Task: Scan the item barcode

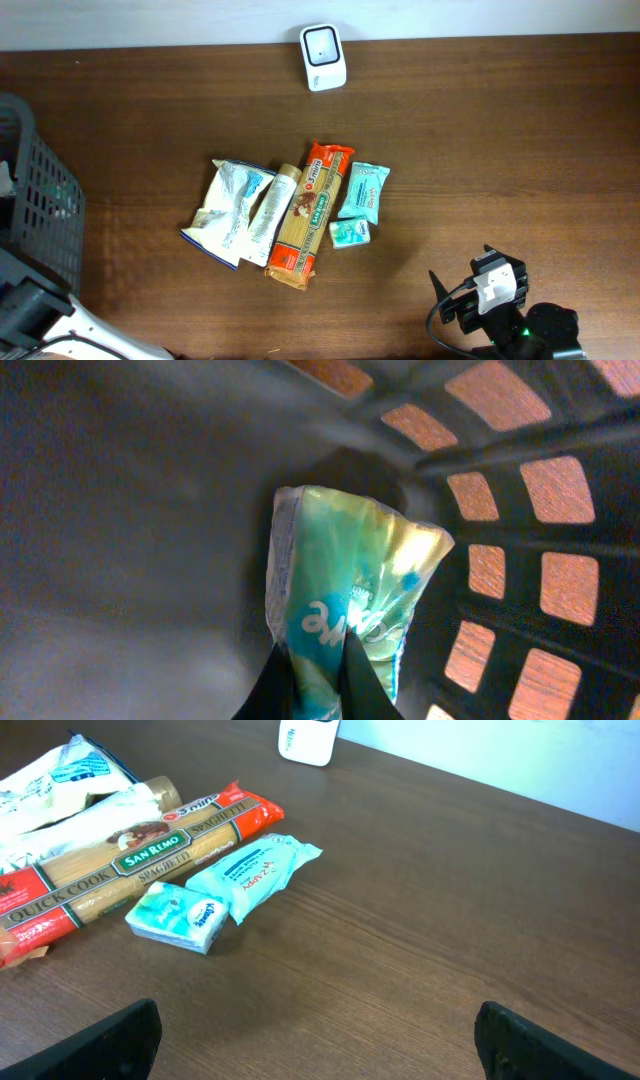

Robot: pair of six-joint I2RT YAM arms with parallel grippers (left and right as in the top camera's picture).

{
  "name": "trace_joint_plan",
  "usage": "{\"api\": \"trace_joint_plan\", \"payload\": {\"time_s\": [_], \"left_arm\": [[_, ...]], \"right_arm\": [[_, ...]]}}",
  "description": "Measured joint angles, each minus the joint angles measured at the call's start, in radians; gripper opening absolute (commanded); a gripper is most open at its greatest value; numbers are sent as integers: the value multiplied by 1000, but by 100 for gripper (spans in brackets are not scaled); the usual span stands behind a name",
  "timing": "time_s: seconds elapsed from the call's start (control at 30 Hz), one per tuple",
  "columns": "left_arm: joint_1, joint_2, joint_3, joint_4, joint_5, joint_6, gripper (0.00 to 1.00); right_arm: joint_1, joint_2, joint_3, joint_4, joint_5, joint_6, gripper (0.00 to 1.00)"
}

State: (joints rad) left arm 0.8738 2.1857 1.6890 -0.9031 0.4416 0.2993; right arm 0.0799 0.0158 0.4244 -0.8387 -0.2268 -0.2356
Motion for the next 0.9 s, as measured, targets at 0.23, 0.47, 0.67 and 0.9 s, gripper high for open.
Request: {"api": "trace_joint_plan", "payload": {"time_s": [0.23, 0.47, 0.67, 0.9], "left_arm": [[0, -108, 179, -211, -48, -78, 0], [-179, -608, 280, -295, -35, -214, 0], [-784, -526, 61, -228, -26, -214, 0], [-1257, -354, -91, -110, -26, -214, 0]], "right_arm": [[0, 0, 0, 0, 0, 0, 99], [0, 0, 0, -3, 0, 0, 99], [0, 1, 0, -2, 0, 0, 99], [0, 1, 0, -1, 0, 0, 99]]}}
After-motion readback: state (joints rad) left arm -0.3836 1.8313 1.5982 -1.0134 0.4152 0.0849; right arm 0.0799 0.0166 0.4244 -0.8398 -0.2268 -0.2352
